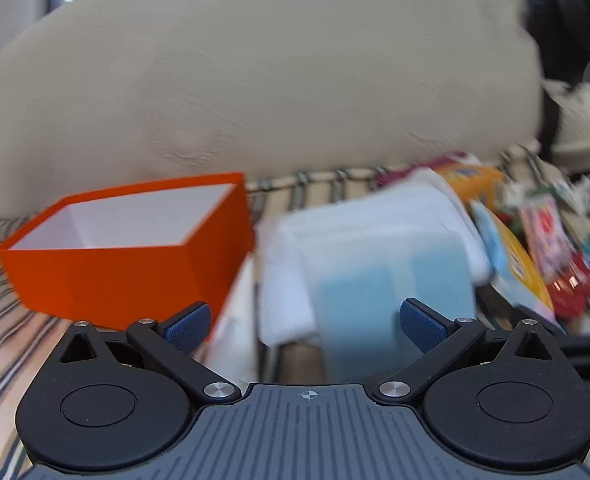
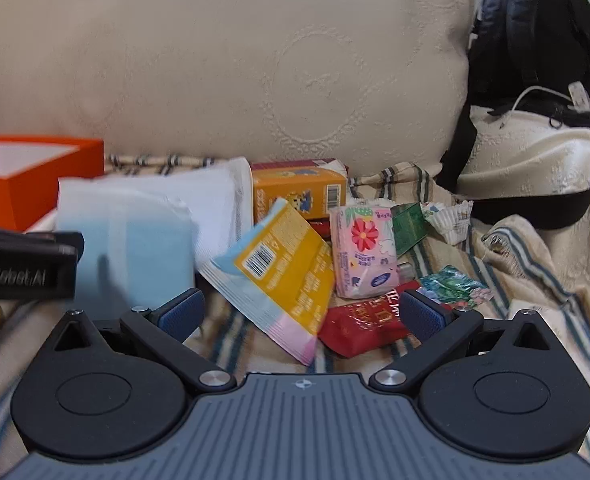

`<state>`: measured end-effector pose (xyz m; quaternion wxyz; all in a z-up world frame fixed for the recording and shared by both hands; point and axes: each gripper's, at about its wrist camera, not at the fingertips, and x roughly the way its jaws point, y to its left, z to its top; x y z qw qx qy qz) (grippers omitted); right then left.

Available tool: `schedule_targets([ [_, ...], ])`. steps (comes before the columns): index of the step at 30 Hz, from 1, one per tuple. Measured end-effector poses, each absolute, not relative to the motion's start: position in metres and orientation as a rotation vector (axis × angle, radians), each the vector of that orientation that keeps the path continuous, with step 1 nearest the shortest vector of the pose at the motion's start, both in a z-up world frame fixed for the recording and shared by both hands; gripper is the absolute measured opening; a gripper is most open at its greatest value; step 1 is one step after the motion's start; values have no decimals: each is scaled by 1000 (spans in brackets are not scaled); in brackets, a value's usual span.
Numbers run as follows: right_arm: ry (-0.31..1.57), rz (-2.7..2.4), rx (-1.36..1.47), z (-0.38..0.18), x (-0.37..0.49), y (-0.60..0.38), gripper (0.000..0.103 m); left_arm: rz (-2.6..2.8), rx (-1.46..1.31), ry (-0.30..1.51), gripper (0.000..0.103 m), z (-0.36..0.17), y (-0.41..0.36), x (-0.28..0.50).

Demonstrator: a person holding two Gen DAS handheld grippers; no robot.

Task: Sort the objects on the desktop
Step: 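Grasp the blue tissue pack with left tool while right grasps yellow wipes packet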

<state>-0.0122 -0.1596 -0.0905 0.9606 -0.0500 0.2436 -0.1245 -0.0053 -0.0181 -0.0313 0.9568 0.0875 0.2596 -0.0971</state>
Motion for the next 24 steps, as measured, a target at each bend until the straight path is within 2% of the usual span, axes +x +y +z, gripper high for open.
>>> schedule_targets([
  [10,480,-206,-421,-104,-3,-136,103,-319,230,508,103,-47,-32,-1],
  [15,482,-174,-413,-102,5,-143,93,-339,218,518,100,-50,-36,13],
  [22,522,-178,-417,-105,20,-144,93,-376,214,543,98,-55,-41,27],
  [24,537,-165,-399,-106,23,-147,90,-395,212,542,97,-55,-42,29],
])
